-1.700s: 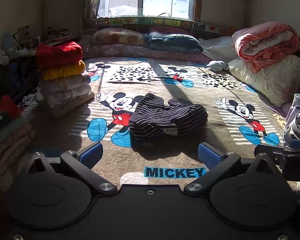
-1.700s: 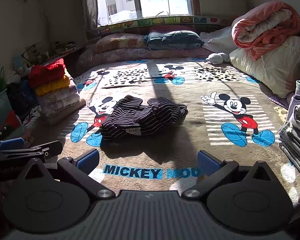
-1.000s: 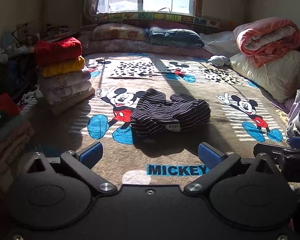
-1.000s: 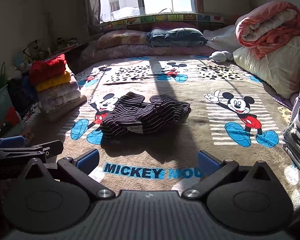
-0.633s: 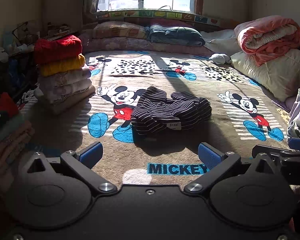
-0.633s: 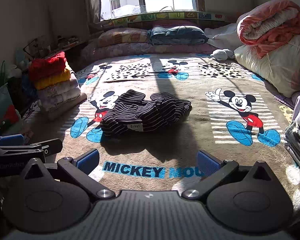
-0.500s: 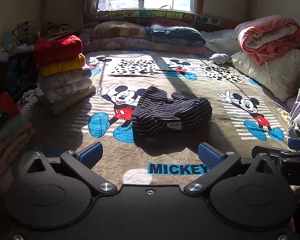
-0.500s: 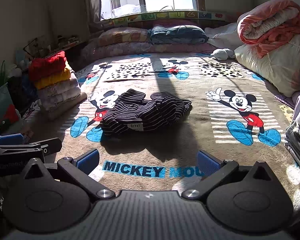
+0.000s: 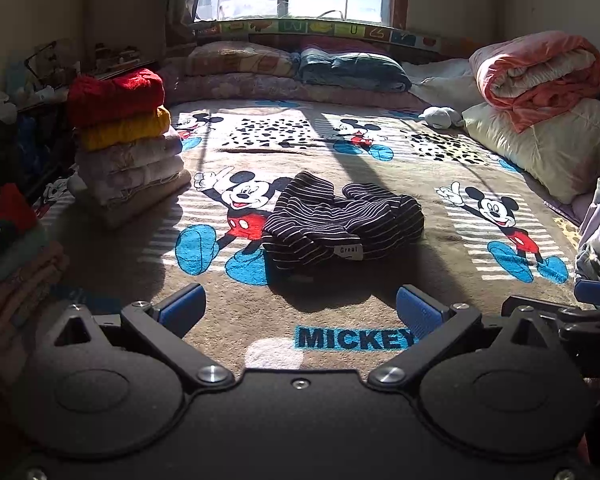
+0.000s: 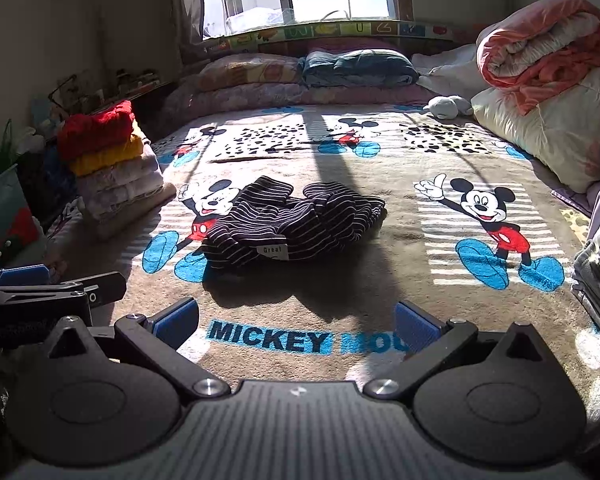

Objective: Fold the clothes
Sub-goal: 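Move both grippers toward the folded navy striped shirt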

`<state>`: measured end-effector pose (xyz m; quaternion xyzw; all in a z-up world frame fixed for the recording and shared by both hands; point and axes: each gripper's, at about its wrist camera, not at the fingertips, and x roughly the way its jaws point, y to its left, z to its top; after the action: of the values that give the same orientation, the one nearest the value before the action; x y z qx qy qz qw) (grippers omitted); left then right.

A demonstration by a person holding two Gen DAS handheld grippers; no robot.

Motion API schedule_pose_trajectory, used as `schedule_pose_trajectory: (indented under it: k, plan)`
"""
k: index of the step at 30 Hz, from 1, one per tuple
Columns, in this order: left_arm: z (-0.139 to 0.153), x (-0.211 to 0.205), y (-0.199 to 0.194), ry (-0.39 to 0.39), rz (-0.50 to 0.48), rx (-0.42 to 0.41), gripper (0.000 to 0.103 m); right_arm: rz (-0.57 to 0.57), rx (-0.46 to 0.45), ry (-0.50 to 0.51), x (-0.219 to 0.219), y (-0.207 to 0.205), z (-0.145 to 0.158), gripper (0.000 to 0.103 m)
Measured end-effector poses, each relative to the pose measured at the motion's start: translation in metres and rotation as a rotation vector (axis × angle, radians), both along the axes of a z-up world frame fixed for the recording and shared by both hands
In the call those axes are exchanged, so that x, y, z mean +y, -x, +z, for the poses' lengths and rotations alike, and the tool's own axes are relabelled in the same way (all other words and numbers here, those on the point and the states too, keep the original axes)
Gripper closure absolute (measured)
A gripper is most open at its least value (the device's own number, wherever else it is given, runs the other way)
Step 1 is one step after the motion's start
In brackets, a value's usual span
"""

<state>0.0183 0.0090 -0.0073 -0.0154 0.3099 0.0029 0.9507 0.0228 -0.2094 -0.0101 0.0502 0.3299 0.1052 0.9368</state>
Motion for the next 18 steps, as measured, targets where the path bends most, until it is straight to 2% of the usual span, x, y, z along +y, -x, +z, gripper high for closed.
schedule_pose_trajectory:
  k: [18]
  plan:
    - [-0.005,-0.002,-0.013,-0.003,-0.004,0.009,0.000,0.036,0.002,-0.042,-0.003,-0.011,-0.007,0.000]
